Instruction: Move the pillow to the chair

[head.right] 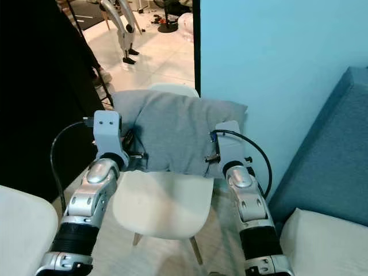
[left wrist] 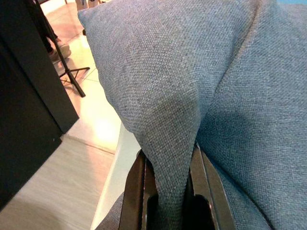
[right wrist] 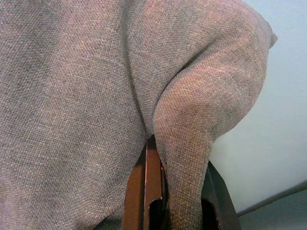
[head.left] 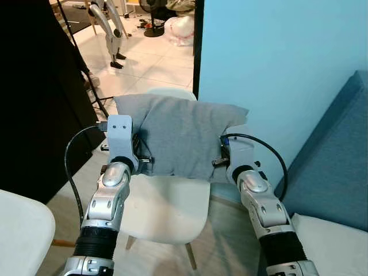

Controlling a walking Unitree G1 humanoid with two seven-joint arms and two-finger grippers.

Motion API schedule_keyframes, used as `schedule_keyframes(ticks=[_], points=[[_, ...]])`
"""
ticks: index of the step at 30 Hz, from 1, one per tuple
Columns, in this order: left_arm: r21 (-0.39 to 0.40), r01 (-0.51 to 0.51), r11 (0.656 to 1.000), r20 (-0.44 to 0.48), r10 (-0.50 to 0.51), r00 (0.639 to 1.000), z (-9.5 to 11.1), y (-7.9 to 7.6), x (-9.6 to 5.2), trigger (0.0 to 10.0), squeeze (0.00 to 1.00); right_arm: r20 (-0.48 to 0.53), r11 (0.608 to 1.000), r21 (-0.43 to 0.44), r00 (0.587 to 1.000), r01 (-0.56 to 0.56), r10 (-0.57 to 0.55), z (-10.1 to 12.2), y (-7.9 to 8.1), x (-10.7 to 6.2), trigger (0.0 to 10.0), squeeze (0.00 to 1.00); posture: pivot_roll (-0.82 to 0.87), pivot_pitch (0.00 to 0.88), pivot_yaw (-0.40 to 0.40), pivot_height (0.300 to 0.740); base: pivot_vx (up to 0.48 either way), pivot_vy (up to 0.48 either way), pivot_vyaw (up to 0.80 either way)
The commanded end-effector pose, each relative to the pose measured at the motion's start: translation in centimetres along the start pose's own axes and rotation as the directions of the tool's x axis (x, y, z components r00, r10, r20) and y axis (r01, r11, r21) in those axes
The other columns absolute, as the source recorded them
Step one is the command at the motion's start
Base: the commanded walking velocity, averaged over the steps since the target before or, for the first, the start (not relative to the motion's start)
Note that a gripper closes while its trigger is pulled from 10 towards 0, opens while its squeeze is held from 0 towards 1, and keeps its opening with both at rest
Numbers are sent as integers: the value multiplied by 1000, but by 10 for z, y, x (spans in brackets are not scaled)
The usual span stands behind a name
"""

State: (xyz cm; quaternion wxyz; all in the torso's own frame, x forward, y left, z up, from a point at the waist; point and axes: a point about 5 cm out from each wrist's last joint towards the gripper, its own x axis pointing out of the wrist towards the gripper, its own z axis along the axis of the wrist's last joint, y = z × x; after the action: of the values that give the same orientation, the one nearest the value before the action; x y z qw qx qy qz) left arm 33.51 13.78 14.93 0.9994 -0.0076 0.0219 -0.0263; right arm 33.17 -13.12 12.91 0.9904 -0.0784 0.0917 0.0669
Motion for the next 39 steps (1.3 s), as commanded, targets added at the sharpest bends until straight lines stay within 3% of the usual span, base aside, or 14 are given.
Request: schedule_keyframes(ticks=[1, 7, 14, 24, 33, 39], points=[[4, 28, 1000, 36, -28, 999, 9, -6, 3, 10000, 0, 55, 997, 0, 995, -83, 83, 13, 18, 3, 10000, 0, 32, 102, 19, 740, 0, 0, 0], [-42, 29, 999, 44, -27, 999, 11, -5, 2, 10000, 0, 63, 994, -19, 992, -106, 107, 15, 21, 5, 10000, 0, 26, 108, 18, 740, 0, 400, 0], [32, 83, 996, 23, -83, 996, 3, -12, -1, 10000, 0, 32, 998, -1, 997, -68, 68, 8, 17, 4, 10000, 0, 30, 109, 15, 740, 0, 0, 0], [31, 77, 997, -20, -76, 997, -4, -9, 0, 10000, 0, -10, 998, 34, 999, -45, 46, 0, 12, 6, 10000, 0, 33, 108, 15, 740, 0, 0, 0], [16, 127, 992, -47, -126, 991, -10, -17, -2, 10000, 0, 7, 999, 25, 999, -41, 40, 6, 10, 9, 10000, 0, 19, 112, 15, 715, 0, 0, 0], [43, 100, 994, -63, -97, 993, -18, -12, -2, 10000, 0, 17, 999, 24, 999, -35, 34, 7, 9, 9, 10000, 0, 24, 97, 18, 700, 0, 0, 0]])
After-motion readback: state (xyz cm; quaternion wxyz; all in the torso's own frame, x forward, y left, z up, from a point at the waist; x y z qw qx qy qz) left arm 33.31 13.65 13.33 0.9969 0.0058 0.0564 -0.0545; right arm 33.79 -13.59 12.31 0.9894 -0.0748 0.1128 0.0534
